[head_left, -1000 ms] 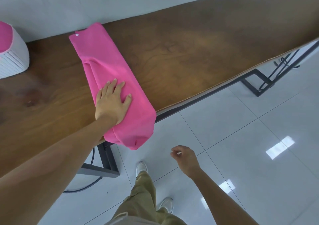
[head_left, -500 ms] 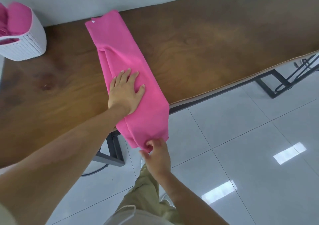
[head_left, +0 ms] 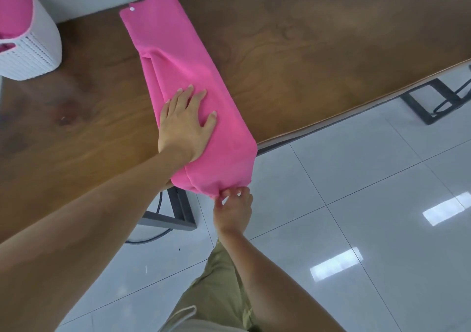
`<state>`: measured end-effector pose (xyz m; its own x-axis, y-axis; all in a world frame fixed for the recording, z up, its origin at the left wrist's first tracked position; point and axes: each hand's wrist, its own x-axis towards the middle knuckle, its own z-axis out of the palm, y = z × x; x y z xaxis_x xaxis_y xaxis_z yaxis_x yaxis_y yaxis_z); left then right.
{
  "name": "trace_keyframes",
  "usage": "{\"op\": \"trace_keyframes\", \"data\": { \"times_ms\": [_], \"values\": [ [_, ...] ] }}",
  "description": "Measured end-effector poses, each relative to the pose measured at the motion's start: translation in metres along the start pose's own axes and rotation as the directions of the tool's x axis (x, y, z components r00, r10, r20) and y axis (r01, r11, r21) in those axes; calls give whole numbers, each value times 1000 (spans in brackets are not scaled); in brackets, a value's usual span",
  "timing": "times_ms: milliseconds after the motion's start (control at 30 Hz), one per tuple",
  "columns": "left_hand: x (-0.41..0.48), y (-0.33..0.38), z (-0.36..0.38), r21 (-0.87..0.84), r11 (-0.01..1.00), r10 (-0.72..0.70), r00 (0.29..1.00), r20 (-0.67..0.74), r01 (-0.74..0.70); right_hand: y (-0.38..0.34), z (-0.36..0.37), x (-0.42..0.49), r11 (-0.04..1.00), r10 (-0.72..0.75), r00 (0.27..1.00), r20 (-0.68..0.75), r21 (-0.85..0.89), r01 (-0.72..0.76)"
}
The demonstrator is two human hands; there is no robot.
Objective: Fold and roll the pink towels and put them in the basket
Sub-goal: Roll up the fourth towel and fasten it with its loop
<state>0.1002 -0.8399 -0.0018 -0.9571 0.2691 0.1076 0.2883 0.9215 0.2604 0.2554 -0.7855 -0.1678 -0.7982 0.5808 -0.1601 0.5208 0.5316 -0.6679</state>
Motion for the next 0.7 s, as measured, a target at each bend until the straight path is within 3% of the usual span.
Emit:
{"op": "trace_keyframes", "data": {
  "times_ms": [100, 367, 700],
  "values": [
    [1, -2, 1, 0, 1000, 0, 1000, 5, 0, 9, 7, -1, 995, 78, 997, 5, 63, -78],
    [1, -2, 2, 6, 1000, -11, 1000, 13, 11, 60, -6, -3, 945, 296, 938, 181, 90, -315],
    [-1, -3, 0, 1, 1000, 2, 1000, 28, -2, 52, -92, 16, 982, 41, 994, 101, 179, -58]
  ]
}}
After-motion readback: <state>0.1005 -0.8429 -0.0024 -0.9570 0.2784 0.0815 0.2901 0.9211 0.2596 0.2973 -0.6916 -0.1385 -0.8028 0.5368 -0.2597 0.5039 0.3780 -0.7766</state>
